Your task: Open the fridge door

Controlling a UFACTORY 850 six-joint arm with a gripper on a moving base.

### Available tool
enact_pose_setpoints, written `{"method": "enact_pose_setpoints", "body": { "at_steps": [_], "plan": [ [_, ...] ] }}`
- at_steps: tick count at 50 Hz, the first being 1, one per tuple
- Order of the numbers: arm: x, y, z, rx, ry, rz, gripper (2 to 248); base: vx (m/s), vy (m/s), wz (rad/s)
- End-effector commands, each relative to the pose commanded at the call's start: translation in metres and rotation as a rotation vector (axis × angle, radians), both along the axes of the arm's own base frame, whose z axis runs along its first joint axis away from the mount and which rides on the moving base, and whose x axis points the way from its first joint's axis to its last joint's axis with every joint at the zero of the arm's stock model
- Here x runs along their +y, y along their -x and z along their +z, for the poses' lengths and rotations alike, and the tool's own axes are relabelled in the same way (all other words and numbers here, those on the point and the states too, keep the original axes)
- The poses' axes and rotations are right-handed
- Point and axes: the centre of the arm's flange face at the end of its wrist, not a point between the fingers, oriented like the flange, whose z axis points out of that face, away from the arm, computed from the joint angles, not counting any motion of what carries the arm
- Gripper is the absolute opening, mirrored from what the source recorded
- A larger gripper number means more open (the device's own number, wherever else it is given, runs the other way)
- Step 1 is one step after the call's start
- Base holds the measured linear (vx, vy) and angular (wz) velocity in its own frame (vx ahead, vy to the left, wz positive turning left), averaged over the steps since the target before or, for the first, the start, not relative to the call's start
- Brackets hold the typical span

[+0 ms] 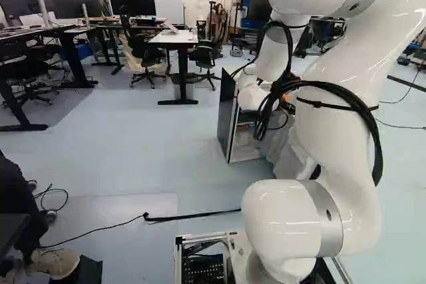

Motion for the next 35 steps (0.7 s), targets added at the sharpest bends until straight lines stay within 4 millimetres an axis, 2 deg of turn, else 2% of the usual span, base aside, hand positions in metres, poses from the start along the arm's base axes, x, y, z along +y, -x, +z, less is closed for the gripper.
{"method": "enact_pose_setpoints", "body": {
  "at_steps": [35],
  "plan": [
    [0.043, 0.039, 0.02, -0.022, 0.016, 0.416, 247, 0.0, 0.0, 0.0]
  ]
}}
